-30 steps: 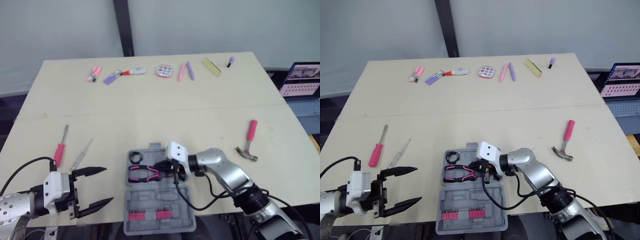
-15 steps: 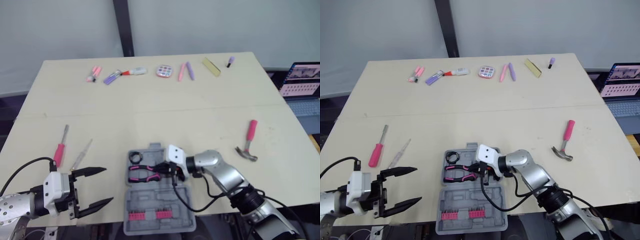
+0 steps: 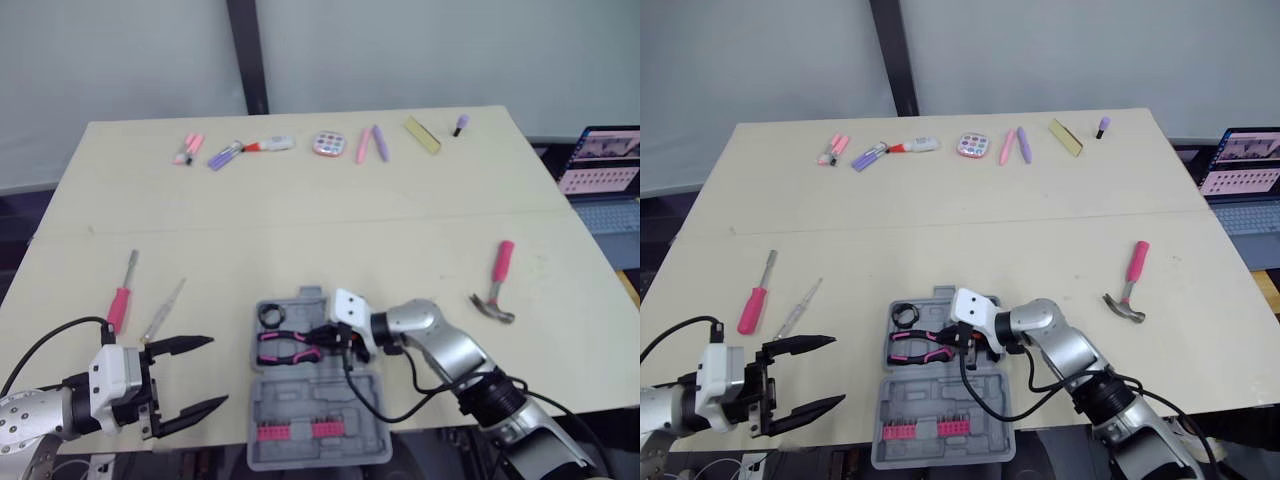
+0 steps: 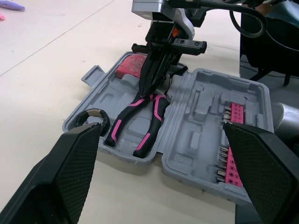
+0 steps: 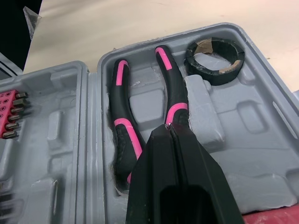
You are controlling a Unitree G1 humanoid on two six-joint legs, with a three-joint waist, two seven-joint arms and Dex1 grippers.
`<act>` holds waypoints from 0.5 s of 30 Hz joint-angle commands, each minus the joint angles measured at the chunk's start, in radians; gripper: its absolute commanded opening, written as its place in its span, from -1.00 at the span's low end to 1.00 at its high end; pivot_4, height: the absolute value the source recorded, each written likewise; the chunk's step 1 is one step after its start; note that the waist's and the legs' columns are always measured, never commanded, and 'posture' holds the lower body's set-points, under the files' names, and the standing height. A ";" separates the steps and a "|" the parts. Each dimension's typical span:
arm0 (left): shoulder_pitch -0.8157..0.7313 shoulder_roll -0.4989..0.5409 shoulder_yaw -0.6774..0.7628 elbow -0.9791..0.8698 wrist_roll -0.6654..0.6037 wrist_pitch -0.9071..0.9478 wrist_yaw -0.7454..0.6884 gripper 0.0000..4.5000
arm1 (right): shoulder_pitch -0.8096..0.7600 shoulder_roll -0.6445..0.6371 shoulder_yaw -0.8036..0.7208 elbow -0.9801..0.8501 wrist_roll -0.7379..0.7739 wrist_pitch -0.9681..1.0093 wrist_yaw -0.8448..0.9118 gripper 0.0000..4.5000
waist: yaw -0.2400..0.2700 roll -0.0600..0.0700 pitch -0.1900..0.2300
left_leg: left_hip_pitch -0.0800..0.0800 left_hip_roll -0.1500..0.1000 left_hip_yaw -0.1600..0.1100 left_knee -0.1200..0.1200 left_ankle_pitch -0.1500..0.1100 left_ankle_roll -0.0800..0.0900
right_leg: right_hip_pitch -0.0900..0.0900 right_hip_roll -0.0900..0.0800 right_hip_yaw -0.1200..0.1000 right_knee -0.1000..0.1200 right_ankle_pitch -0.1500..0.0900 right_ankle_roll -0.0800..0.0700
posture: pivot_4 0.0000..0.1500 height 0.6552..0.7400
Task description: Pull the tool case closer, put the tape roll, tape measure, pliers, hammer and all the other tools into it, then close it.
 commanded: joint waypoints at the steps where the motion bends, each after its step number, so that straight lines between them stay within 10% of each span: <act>1: 0.011 -0.005 0.007 -0.023 -0.008 -0.004 0.005 1.00 | 0.025 -0.012 0.046 0.059 -0.042 0.048 0.014 -0.98 | 0.000 0.000 0.000 | 0.001 0.000 0.000 0.000 0.000 0.000 | 0.001 0.000 0.000 0.000 0.000 0.000 | 1.00 1.00; 15: 0.011 -0.005 0.010 -0.020 -0.009 -0.006 0.004 1.00 | 0.048 -0.002 0.079 0.144 -0.085 0.082 -0.012 -0.98 | 0.000 -0.001 -0.006 | 0.014 0.000 -0.001 -0.003 -0.002 0.000 | 0.015 0.000 -0.002 -0.004 0.000 -0.001 | 1.00 1.00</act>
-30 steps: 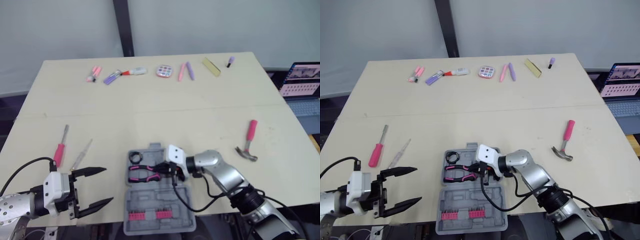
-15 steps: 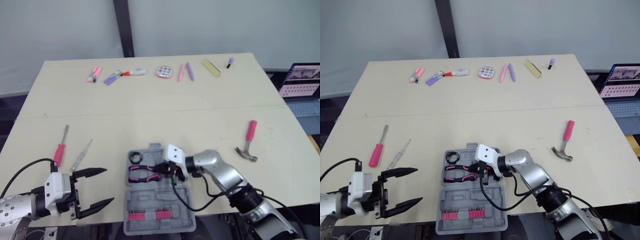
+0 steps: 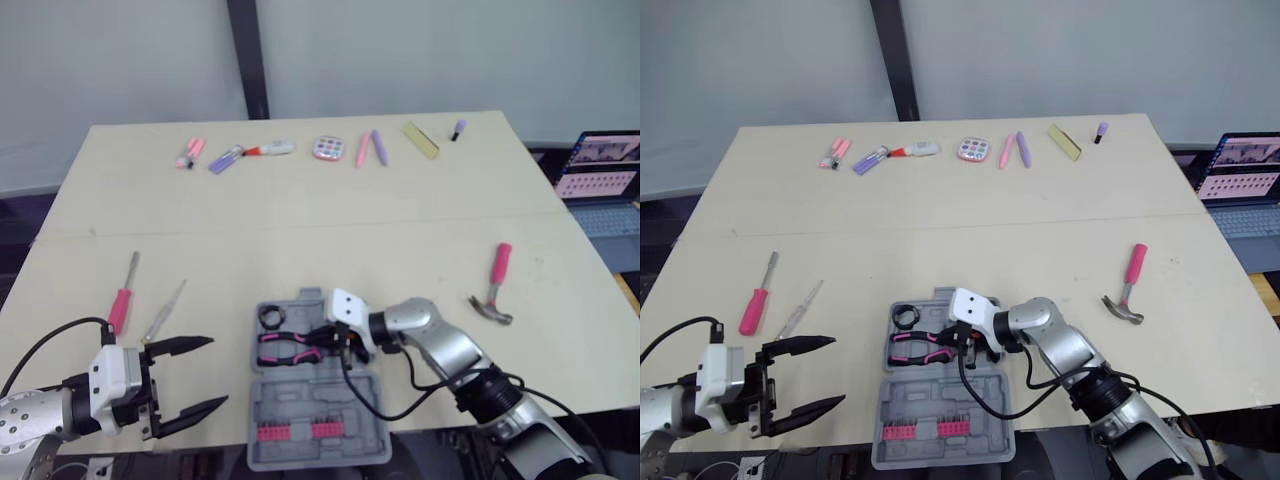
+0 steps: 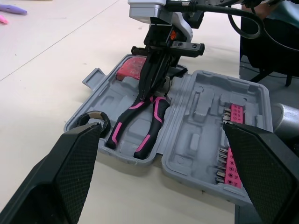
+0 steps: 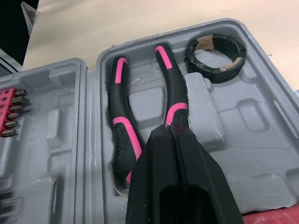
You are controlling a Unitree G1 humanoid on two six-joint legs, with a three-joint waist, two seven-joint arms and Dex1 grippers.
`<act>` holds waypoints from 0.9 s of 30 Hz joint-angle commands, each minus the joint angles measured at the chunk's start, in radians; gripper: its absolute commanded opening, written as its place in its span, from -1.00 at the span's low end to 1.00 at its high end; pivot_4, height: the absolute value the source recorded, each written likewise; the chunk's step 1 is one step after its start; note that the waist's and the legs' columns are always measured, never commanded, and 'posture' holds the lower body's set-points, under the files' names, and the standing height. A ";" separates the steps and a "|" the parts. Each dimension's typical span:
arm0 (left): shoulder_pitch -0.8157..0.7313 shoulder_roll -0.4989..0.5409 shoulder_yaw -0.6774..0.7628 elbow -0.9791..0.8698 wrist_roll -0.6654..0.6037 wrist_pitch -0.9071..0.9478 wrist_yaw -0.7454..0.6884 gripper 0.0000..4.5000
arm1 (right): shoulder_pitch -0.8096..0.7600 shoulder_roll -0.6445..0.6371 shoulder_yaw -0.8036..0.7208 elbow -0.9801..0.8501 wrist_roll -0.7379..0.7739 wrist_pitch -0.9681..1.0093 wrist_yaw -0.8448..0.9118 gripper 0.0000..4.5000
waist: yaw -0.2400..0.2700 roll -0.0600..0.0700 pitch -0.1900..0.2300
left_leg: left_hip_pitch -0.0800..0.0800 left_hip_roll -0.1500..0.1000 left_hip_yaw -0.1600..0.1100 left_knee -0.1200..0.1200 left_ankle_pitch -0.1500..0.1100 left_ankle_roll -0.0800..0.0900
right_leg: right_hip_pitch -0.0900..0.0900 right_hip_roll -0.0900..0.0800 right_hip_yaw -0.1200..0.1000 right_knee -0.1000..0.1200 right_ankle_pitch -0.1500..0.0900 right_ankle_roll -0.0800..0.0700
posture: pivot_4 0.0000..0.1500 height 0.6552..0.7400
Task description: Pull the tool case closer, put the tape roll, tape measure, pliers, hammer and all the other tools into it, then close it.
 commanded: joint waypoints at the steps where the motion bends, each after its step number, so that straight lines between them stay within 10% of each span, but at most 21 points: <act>1: 0.010 -0.005 0.011 -0.021 -0.009 -0.006 0.003 1.00 | 0.054 -0.013 0.069 0.118 -0.078 0.068 -0.021 -0.98 | 0.000 0.000 -0.002 | 0.000 0.000 0.000 0.000 0.000 0.000 | 0.000 0.000 0.000 0.000 0.000 0.000 | 1.00 1.00; 27: 0.026 -0.012 0.011 -0.034 -0.007 -0.011 0.017 1.00 | 0.084 -0.007 0.120 0.233 -0.138 0.062 -0.039 -0.98 | 0.000 0.003 -0.029 | 0.023 0.007 -0.001 -0.006 -0.011 0.002 | 0.029 0.003 -0.005 -0.015 -0.003 -0.005 | 1.00 1.00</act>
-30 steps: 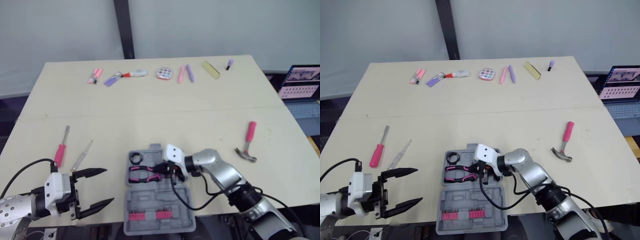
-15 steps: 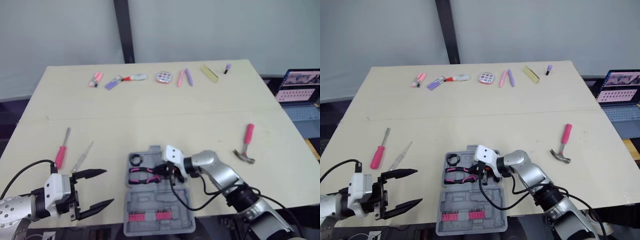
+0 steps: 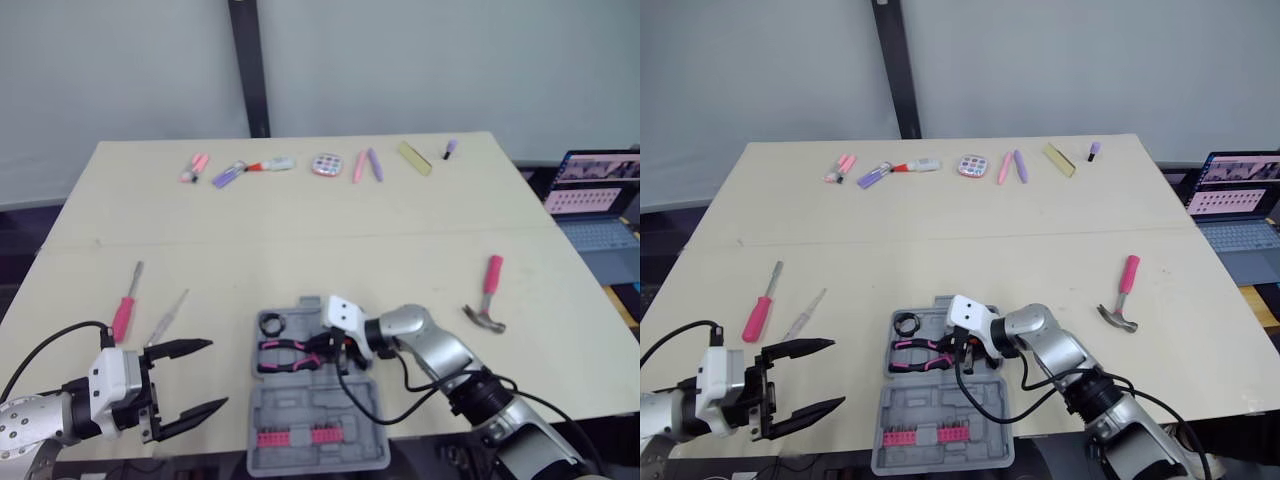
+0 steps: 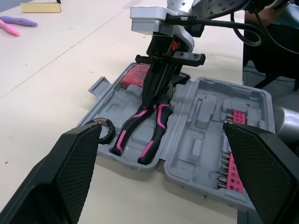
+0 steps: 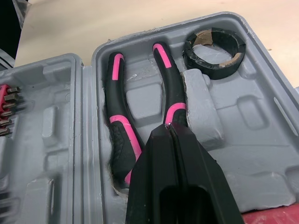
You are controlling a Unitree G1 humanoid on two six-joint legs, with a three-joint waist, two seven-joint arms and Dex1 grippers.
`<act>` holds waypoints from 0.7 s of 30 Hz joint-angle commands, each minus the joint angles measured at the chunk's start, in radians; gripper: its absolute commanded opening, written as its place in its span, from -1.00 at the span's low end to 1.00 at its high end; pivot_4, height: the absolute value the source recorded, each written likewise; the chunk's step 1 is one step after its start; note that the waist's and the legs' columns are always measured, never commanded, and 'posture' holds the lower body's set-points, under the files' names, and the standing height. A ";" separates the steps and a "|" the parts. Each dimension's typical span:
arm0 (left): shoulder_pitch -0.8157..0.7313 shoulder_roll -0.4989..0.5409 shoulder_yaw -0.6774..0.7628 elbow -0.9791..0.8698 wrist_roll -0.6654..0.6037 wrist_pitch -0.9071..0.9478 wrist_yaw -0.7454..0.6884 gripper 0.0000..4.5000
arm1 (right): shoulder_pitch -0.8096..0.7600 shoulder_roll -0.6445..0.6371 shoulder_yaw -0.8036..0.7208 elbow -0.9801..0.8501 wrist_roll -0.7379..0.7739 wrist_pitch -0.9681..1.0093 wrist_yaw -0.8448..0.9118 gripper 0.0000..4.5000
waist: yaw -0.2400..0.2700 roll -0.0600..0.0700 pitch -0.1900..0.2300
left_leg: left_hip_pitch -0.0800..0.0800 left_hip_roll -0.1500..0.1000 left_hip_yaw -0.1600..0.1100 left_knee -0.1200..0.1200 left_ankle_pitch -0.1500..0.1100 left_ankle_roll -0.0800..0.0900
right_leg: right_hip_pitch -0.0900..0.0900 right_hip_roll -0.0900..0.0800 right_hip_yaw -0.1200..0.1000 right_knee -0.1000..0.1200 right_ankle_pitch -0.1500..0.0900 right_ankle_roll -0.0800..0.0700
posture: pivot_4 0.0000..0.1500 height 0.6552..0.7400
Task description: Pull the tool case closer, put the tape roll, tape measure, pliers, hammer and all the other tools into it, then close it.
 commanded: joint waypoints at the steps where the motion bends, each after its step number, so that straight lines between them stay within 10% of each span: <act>1: 0.005 -0.005 0.010 -0.029 -0.007 -0.011 0.003 1.00 | 0.078 -0.033 0.098 0.169 -0.117 0.067 -0.031 -0.98 | 0.000 0.000 0.000 | 0.000 0.000 0.000 0.000 0.000 0.000 | 0.000 0.000 0.000 0.000 0.000 0.000 | 1.00 1.00; 16: -0.007 -0.014 -0.010 -0.035 -0.007 -0.004 0.021 1.00 | 0.089 -0.028 -0.104 -0.216 0.070 0.120 -0.011 -0.98 | 0.014 0.003 0.010 | -0.005 0.000 -0.001 -0.001 -0.003 -0.003 | 0.000 -0.001 -0.002 -0.009 0.000 0.000 | 1.00 1.00; 21: -0.004 -0.011 -0.002 -0.050 -0.023 0.019 0.034 1.00 | 0.086 -0.069 -0.218 -0.442 0.199 0.226 -0.010 -0.98 | 0.024 0.010 0.015 | -0.038 0.000 -0.001 0.007 -0.002 -0.006 | -0.035 0.000 -0.002 0.000 0.001 0.001 | 1.00 1.00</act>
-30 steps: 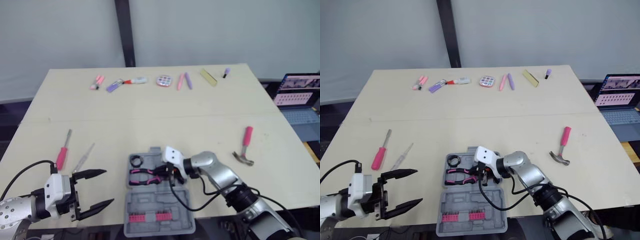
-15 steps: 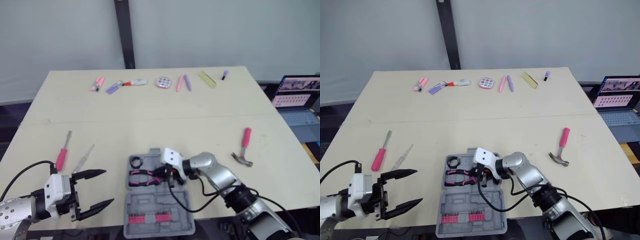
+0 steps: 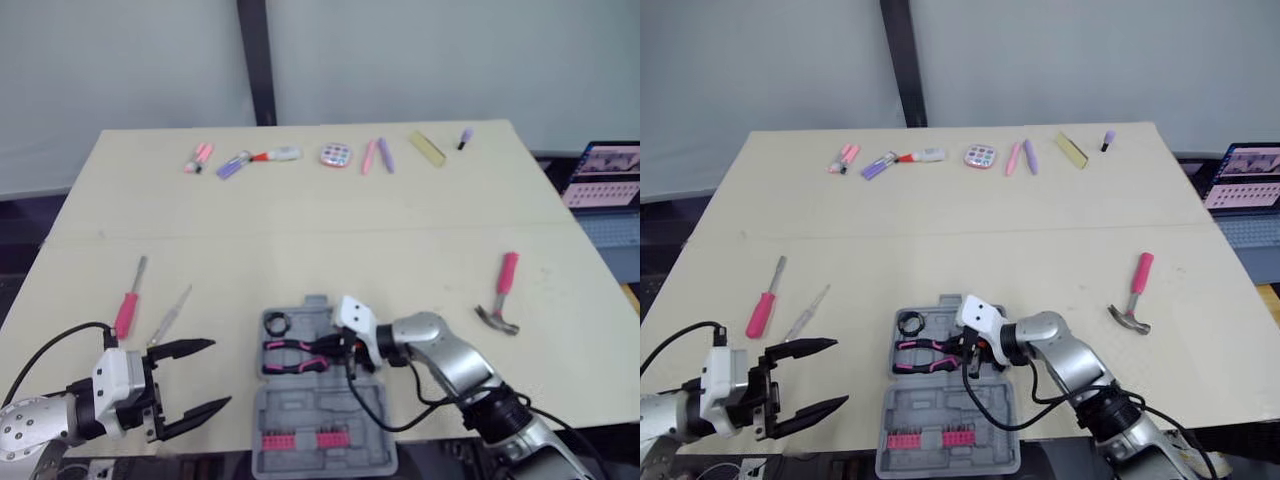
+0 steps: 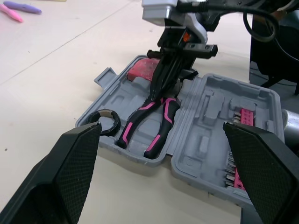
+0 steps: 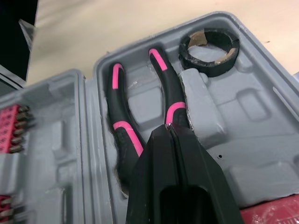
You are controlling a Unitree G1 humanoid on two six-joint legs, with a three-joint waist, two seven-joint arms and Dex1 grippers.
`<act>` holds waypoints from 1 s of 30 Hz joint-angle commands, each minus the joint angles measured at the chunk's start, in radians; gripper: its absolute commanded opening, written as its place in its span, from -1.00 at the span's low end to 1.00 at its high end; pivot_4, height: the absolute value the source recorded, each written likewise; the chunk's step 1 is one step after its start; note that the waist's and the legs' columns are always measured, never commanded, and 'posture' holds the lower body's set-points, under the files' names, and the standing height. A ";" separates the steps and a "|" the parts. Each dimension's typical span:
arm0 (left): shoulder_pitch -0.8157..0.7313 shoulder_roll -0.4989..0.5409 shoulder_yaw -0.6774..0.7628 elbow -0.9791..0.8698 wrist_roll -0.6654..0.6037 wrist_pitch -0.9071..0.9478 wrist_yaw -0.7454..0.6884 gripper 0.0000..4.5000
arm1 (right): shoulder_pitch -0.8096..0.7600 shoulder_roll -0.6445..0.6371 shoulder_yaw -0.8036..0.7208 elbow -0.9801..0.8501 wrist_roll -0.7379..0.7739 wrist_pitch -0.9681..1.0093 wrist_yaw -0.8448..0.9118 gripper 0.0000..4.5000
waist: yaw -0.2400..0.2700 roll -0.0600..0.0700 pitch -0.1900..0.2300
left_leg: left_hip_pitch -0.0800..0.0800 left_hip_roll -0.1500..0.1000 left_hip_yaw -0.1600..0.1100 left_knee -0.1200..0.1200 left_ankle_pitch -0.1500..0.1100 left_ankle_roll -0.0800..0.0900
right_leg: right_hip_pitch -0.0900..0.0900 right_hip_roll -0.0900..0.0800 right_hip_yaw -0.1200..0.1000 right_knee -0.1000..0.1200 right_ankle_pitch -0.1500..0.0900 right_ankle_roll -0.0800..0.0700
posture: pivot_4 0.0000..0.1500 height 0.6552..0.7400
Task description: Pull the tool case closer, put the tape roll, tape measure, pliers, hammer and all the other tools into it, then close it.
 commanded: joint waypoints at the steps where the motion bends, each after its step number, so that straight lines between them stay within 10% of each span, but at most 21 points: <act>1: 0.002 0.002 0.017 -0.046 -0.029 0.026 0.018 1.00 | 0.006 -0.039 -0.107 -0.198 0.115 0.069 0.010 -0.98 | 0.002 0.002 0.003 | -0.002 0.000 0.000 0.000 0.000 0.000 | -0.002 0.000 -0.001 0.001 0.000 0.000 | 1.00 1.00; 16: 0.106 -0.011 0.084 -0.025 -0.010 0.043 0.015 1.00 | 0.388 -0.398 -0.412 -0.331 0.179 -0.090 0.082 -0.98 | 0.003 -0.007 0.020 | 0.002 -0.001 0.002 0.003 0.003 0.003 | 0.003 0.000 -0.001 -0.001 0.002 0.003 | 1.00 1.00; 25: 0.193 -0.052 0.122 -0.007 0.011 0.010 0.022 1.00 | 0.587 -0.472 -0.512 -0.287 0.189 -0.156 0.113 0.86 | 0.006 -0.010 0.022 | 0.002 -0.001 0.003 0.003 0.003 0.004 | 0.004 0.000 0.000 -0.001 0.003 0.004 | 1.00 1.00; 30: 0.201 -0.071 0.133 -0.014 0.029 -0.020 0.047 1.00 | 0.613 -0.472 -0.518 -0.262 0.189 -0.177 0.115 0.97 | 0.005 -0.010 0.022 | 0.002 -0.001 0.003 0.004 0.004 0.004 | 0.004 0.000 0.000 -0.001 0.003 0.004 | 1.00 1.00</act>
